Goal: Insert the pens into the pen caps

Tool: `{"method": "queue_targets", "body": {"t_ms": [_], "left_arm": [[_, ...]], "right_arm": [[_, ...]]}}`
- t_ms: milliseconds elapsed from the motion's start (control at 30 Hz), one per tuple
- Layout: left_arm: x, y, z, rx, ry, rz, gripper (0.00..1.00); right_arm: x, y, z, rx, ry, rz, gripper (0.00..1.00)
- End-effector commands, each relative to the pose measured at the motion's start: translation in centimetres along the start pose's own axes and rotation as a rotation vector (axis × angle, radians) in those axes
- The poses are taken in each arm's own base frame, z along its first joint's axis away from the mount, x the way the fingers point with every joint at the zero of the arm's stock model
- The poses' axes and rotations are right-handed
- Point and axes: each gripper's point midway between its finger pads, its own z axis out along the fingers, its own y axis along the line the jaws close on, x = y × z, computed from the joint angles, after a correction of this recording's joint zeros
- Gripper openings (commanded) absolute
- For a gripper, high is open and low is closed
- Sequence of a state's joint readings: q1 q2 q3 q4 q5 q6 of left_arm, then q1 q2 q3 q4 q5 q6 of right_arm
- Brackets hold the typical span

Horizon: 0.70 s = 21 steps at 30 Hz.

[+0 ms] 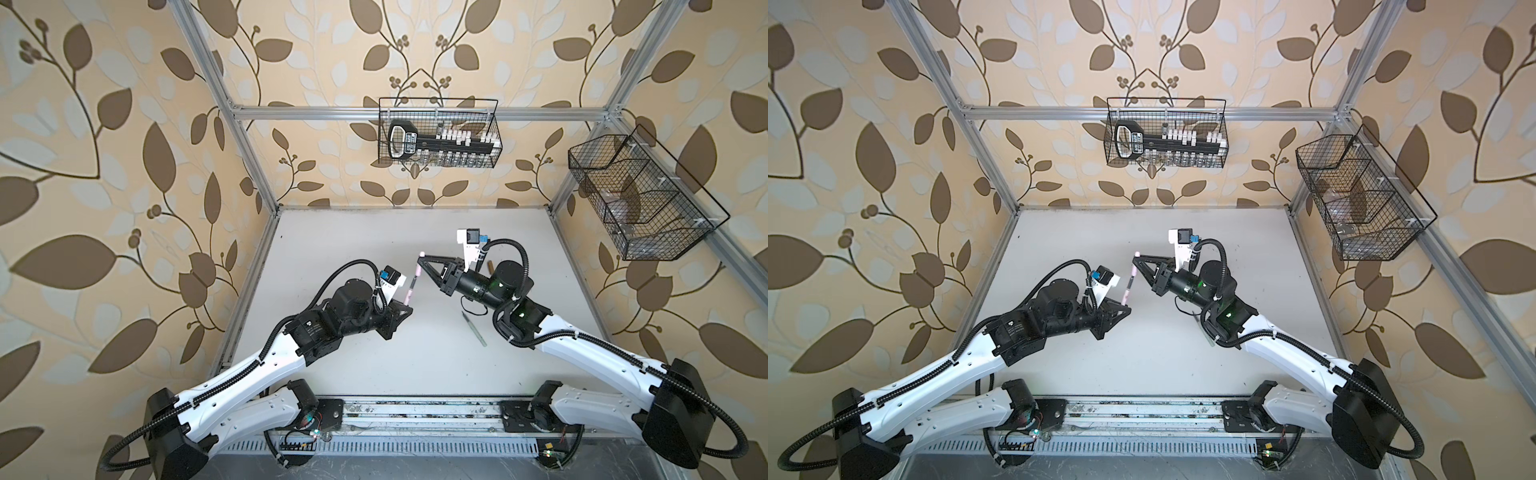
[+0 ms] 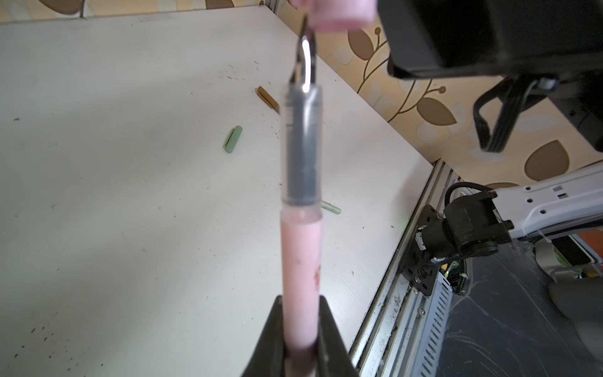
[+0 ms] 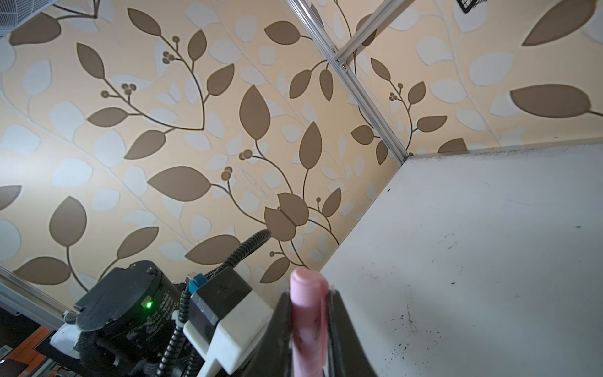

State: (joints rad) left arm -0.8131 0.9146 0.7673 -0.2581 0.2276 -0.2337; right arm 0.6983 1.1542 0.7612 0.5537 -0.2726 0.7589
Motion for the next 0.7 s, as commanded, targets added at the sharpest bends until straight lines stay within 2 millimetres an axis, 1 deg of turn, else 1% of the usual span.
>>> {"method": "queue_targets", "body": {"t_ms": [0, 100, 167, 433, 600, 667], "left_arm": [[-1.0, -0.8, -0.5, 0.021, -0.054, 0.047, 0.15], [-1.1, -0.8, -0.6, 0.023, -0.057, 0.045, 0.15], [-1.1, -0.8, -0.6, 0.024, -0.057, 0.046, 0.15], [-1.2, -0.9, -0.7, 0.022, -0.057, 0.050, 0.14], [-1.3, -0.8, -0.9, 0.015, -0.064, 0.043, 0.14], [-1.2, -0.7, -1.0, 0.010, -0.062, 0.043, 0.14]], "right_arm": [[-3.4, 2.2, -0.7, -0.041, -0.098, -0.022, 0.17], [-3.6, 2.4, -0.8, -0.040, -0.107, -0.025, 0.17], [-3.4, 2.3, -0.7, -0.043, -0.099, -0.021, 0.17], [-1.5, 1.8, 0.8, -0.060, -0.051, 0.015, 0.17], [-0.8, 1.2, 1.3, -0.050, -0.036, 0.019, 0.17], [-0.7, 1.3, 1.3, -0.056, -0.032, 0.021, 0.17]]}}
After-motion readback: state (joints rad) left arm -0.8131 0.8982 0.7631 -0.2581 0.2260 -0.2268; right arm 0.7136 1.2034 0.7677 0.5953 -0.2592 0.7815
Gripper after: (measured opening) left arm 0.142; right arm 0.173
